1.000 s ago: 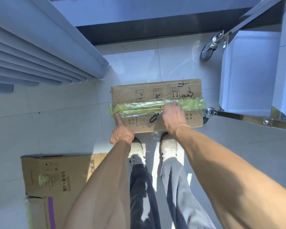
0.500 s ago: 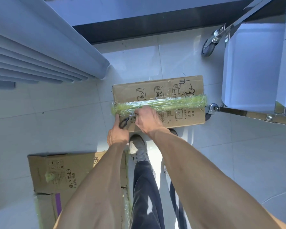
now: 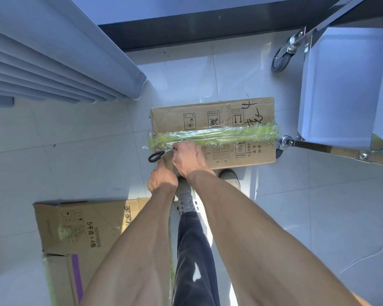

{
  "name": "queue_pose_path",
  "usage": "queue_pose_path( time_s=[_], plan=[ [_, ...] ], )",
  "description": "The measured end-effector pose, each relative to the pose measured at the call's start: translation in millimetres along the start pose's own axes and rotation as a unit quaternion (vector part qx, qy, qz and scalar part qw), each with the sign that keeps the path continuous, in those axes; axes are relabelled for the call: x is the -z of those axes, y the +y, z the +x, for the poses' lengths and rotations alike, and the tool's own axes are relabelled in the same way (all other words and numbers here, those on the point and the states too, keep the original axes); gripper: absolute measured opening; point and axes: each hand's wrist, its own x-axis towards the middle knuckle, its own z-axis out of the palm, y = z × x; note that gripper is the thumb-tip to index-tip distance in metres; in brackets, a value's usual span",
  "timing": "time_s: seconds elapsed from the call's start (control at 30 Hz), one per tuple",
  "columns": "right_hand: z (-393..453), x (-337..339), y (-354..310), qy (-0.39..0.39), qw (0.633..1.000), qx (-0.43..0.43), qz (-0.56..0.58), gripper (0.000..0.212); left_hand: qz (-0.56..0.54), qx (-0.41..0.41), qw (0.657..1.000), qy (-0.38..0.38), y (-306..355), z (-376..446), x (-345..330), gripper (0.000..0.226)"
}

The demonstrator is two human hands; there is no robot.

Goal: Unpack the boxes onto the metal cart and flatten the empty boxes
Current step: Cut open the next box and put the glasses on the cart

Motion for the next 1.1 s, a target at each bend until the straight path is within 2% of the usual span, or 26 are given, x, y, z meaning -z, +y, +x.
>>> queue_pose_path(
  time_s=[0.07, 0.2, 0.33, 0.43, 0.57, 0.63, 0.7, 0.73, 0.87, 0.93, 1.0, 1.07, 1.1],
  plan=[
    [2, 1, -8, -0.007, 1.0, -0.012, -0.004, 0.024, -0.009, 0.015, 1.0, -0.005, 6, -2, 4, 0.039],
    [-2, 0, -16, 0.023, 0.999, -0.008, -0.041, 0.015, 0.013, 0.002, 0.999, -0.031, 16, -4, 8, 0.05],
    [-3, -5, -14, 0.011, 0.997, 0.01, -0.076, 0.016, 0.034, 0.043, 0.997, -0.056, 12, -2, 9, 0.039],
    [-3, -2, -11, 0.009, 0.997, 0.0, -0.083, 0.017, 0.091, 0.032, 0.993, -0.066, 20, -6, 10, 0.042],
    [-4, -1, -11, 0.019, 0.995, -0.018, -0.094, 0.018, 0.088, 0.058, 0.992, -0.069, 27, -4, 10, 0.04],
    [-5, 5, -3, 0.032, 0.994, -0.058, -0.091, 0.018, 0.086, 0.063, 0.993, -0.059, 29, 0, 3, 0.054],
    [-2, 19, 20, 0.038, 0.991, -0.089, -0.096, 0.019, 0.126, 0.053, 0.99, -0.031, 29, -3, 1, 0.09],
    [1, 29, 35, 0.041, 0.989, -0.099, -0.102, 0.019, 0.141, 0.042, 0.989, -0.023, 27, -4, -1, 0.1],
    [4, 57, 78, 0.075, 0.981, -0.138, -0.109, 0.02, 0.17, 0.06, 0.983, 0.013, 30, -3, -12, 0.103],
    [-1, 57, 80, 0.083, 0.982, -0.133, -0.107, 0.022, 0.21, 0.012, 0.973, 0.094, 37, -10, -18, 0.094],
    [-5, 52, 74, 0.095, 0.981, -0.131, -0.109, 0.024, 0.235, -0.113, 0.953, 0.155, 48, -15, -24, 0.076],
    [-7, 52, 72, 0.095, 0.981, -0.134, -0.103, 0.025, 0.232, -0.23, 0.934, 0.143, 65, -21, -28, 0.054],
    [-8, 54, 72, 0.093, 0.982, -0.131, -0.101, 0.024, 0.225, -0.261, 0.929, 0.136, 71, -21, -30, 0.044]
  ],
)
